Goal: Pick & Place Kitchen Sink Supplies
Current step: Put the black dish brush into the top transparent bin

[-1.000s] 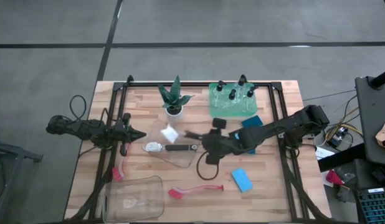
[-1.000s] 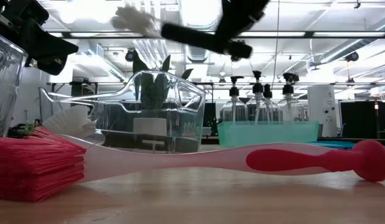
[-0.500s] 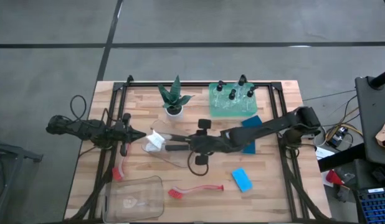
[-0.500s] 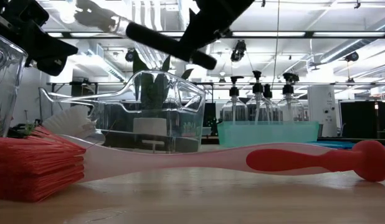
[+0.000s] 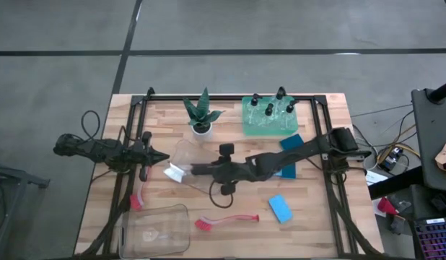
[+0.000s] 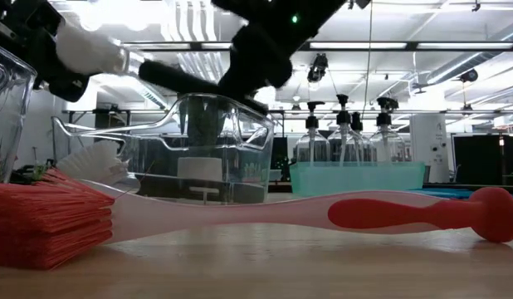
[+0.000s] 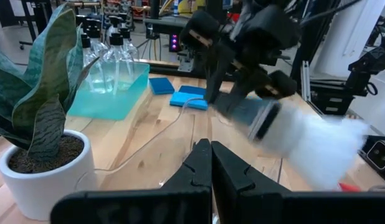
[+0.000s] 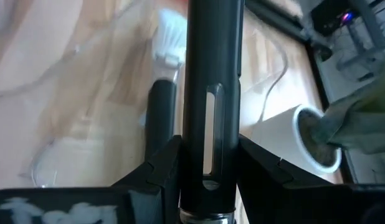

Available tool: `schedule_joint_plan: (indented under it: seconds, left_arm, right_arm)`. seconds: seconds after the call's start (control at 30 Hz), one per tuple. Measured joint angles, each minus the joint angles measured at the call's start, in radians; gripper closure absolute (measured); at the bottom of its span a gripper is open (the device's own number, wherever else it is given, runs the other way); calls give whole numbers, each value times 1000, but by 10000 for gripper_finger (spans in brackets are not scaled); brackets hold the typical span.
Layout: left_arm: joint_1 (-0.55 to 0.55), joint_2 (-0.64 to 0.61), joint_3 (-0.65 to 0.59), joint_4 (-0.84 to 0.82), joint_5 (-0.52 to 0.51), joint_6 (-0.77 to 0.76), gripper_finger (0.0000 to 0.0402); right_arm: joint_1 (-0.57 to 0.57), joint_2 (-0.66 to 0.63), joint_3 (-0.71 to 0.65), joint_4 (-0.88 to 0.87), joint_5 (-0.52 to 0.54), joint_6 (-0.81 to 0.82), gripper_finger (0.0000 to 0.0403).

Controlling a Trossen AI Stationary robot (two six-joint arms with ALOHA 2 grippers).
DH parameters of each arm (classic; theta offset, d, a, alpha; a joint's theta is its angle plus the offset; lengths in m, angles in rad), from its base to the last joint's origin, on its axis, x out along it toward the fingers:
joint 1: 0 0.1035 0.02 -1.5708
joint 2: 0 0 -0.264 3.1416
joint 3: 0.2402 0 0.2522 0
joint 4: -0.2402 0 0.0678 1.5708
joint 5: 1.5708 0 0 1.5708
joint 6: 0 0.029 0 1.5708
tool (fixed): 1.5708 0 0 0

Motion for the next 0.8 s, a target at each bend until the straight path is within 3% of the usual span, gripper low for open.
schedule_joint_plan:
  seconds: [0.37,0.8]
  left_arm:
    - [0,2,0,-4,0,0,401]
    - [0,2,0,-8,0,0,401]
  right_arm:
    - [-34,100,61,-32,9,72,274]
    - [-97,99,71,-131,5,243,274]
